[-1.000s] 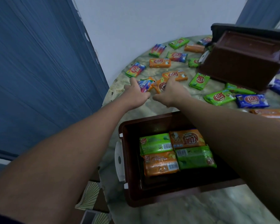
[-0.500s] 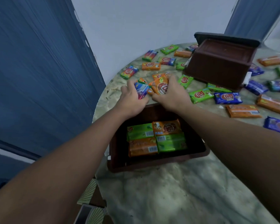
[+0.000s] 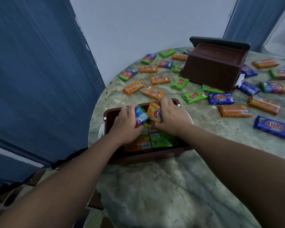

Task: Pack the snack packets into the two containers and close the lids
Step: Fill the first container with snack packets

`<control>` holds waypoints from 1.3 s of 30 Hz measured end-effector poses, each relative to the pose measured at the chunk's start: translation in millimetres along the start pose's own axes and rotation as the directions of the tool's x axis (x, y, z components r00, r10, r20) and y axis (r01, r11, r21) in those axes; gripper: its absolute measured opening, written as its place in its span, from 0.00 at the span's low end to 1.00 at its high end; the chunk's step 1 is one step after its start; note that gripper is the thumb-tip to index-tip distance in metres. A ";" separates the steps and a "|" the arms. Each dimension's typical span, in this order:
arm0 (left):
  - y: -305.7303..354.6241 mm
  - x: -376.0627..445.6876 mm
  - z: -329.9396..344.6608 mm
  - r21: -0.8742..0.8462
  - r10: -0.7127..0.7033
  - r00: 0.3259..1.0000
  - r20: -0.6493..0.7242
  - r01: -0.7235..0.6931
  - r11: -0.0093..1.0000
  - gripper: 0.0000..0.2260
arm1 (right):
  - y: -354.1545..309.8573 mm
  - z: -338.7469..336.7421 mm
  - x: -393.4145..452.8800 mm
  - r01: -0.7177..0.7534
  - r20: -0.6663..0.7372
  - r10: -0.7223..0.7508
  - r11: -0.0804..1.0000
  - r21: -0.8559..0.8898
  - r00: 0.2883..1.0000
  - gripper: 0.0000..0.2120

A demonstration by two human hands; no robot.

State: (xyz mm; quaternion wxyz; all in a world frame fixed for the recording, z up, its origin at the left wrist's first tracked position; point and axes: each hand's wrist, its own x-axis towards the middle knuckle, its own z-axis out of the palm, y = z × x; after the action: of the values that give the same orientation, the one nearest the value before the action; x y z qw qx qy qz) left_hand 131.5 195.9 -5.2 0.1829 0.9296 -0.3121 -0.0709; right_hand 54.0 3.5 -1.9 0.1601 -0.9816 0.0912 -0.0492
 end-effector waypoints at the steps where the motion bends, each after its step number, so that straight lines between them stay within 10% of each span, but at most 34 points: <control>1: -3.4 -1.1 3.8 0.048 0.020 1.000 0.012 -0.020 0.999 0.34 | 1.5 1.3 -2.6 0.030 0.019 -0.029 0.998 -0.050 0.999 0.37; 23: -15.6 -1.2 19.4 0.159 0.200 0.965 0.167 -0.227 0.961 0.17 | 6.8 9.9 4.3 0.214 0.255 -0.115 0.891 -0.401 0.960 0.22; 35: -8.8 -3.0 24.2 0.146 0.132 0.980 0.149 -0.154 0.977 0.19 | 3.6 7.6 1.9 0.147 0.201 -0.079 0.924 -0.352 0.976 0.21; 39: -12.2 -17.7 8.1 0.089 0.086 0.993 -0.077 -0.080 0.993 0.20 | 5.9 0.6 -4.3 0.001 -0.061 -0.005 0.997 -0.071 0.998 0.18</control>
State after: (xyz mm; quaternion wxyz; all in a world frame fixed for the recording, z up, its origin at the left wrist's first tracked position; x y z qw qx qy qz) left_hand 122.2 213.2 -17.0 0.1580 0.9249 -0.3456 -0.0124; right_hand 48.9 -0.9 -4.6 0.1222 -0.9849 0.0964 -0.0761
